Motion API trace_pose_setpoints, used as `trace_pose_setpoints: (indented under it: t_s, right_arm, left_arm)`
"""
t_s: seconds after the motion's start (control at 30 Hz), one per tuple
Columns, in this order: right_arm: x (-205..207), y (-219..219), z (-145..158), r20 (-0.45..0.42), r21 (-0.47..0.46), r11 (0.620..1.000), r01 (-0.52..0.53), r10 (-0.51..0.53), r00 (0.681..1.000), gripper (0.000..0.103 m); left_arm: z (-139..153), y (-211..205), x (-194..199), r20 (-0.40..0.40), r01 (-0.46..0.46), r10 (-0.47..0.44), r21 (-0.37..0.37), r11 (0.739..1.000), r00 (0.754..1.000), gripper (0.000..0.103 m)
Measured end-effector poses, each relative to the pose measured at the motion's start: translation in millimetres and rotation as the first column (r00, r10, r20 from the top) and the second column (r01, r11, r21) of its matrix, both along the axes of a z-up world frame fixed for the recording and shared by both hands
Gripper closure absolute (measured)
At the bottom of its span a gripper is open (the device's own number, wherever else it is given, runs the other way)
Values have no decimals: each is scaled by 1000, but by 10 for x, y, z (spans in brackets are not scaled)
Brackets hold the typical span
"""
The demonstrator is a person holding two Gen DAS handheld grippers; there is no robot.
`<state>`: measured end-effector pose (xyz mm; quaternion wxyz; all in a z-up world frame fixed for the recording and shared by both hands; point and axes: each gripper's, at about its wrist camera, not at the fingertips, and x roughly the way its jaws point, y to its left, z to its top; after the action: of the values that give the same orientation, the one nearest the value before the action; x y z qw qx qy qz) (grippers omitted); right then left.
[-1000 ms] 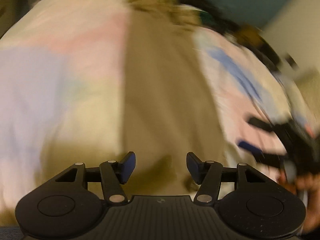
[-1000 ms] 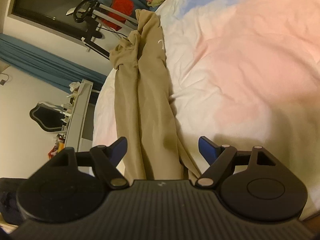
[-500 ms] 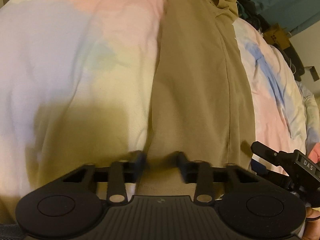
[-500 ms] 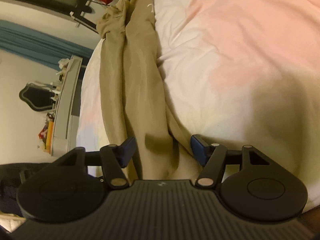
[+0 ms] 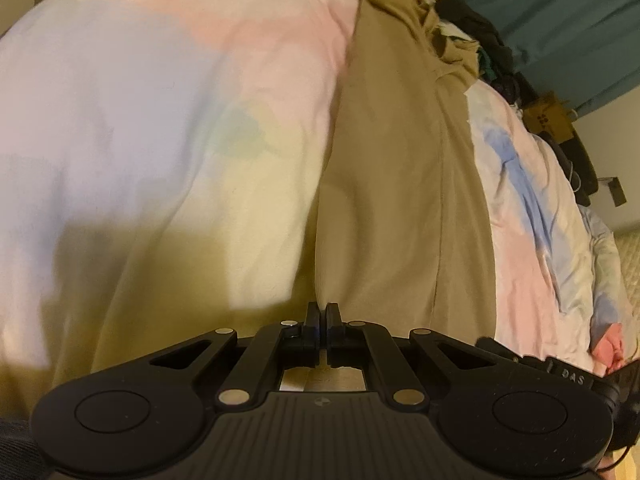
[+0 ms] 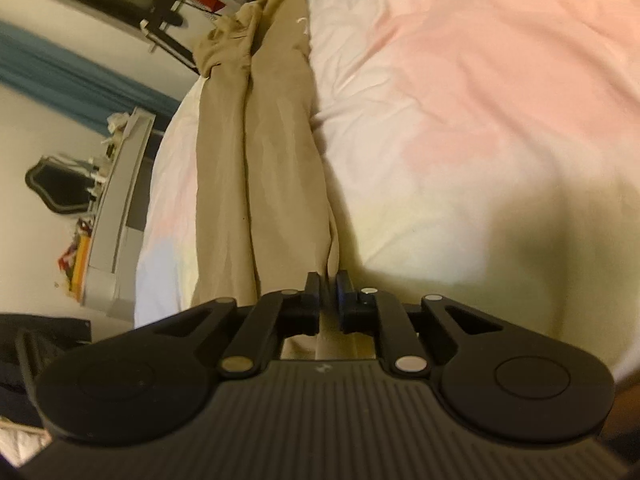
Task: Fold clothes
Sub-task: 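Grasp the shirt hem with the right gripper while the left gripper closes on it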
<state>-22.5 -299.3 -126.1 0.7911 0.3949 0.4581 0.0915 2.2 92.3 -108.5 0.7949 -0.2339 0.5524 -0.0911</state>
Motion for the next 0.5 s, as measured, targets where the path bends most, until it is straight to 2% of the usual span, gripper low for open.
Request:
trace_pose_setpoints:
  t_s: [0.07,0.13,0.23,0.33,0.37,0.4,0.5]
  right_arm:
    - [-7,-22,-39,-23,15,1000,17,-16,1000,90]
    - [20,-13,-78,-50,21,999,29,-28,998,87]
    - [38,17,-129,-74,29,999,37,-34,997,76]
    - [11,26,-97,-43,37,999,34,-32,999,50]
    - [8,53,-81,-28,24,999,26,-25,999,44]
    - [4,81,-65,-14,12,1000,18,-18,1000,41]
    - [16,153,-105,-18,-21,1000,-1,1,1000,41]
  left_arm:
    - [-27,-4,21,-19,-3,3,-11,1000,1000,93]
    - [-55,-7,41,-39,-7,6,-22,1000,999,78]
    - [-96,-39,71,-59,18,-19,-34,999,998,67]
    - [-134,-61,65,-87,65,-68,-43,997,994,53]
    - [-150,-74,66,-98,78,-82,-43,996,992,53]
    - [-162,-94,72,-104,88,-91,-38,995,990,52]
    - [-179,-145,97,-113,104,-106,-21,994,988,52]
